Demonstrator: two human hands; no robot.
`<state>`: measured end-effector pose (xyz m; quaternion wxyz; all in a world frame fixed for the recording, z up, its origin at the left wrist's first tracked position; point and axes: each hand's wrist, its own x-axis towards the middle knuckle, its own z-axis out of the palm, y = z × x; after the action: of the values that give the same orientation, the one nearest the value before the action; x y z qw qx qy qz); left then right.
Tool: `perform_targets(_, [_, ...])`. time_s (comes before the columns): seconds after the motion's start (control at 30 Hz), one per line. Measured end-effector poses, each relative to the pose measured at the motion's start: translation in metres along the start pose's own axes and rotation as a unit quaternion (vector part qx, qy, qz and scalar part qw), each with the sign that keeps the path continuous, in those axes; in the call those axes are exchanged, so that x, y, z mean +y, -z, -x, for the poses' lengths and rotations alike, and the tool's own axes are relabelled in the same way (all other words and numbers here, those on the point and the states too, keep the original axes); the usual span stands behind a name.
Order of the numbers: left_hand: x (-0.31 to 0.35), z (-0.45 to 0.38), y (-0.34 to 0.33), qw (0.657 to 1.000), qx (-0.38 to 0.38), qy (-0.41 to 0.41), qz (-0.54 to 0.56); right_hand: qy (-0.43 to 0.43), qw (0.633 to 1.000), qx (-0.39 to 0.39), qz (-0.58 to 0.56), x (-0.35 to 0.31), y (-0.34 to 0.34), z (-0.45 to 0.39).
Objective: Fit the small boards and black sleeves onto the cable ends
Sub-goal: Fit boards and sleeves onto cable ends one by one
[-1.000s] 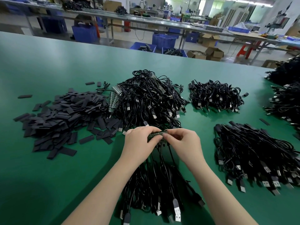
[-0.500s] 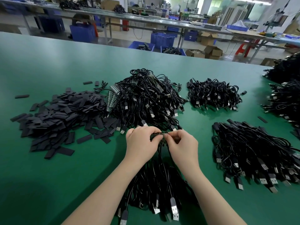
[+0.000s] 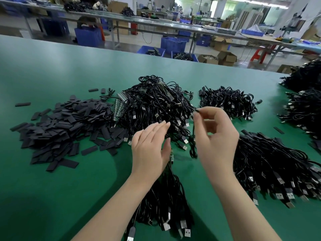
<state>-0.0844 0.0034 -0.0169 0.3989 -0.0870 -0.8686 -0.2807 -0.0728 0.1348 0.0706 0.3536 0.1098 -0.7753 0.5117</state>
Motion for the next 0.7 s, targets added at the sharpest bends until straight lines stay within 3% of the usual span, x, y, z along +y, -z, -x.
perform_targets(0.1, [-0.003,-0.002,0.010,0.994,0.105,0.004,0.015,-0.050,0.993,-0.036,-0.096,-0.016,-0.014,-0.002])
perform_targets(0.23, [-0.007,-0.003,0.018,0.988,0.143,-0.016,-0.050,-0.238,0.930,-0.043,-0.275,-0.011,-0.032,-0.001])
perform_targets(0.33, [-0.008,-0.003,0.016,0.996,0.049,-0.027,-0.071,-0.357,0.888,-0.066,-0.282,0.009,-0.039,0.014])
perform_targets(0.43, [-0.007,-0.001,0.012,0.995,-0.096,-0.005,-0.011,-0.385,0.894,-0.070,-0.220,0.033,-0.036,0.026])
perform_targets(0.53, [-0.008,0.001,0.010,0.986,-0.156,0.048,0.036,-0.334,0.936,-0.092,-0.061,0.044,-0.029,0.029])
perform_targets(0.6, [-0.011,0.004,0.005,0.984,-0.162,0.062,0.038,-0.225,0.970,-0.072,0.047,0.042,-0.028,0.028])
perform_targets(0.7, [-0.013,0.000,0.000,0.977,-0.199,0.076,0.001,-0.078,0.992,-0.049,0.081,0.025,-0.039,0.022])
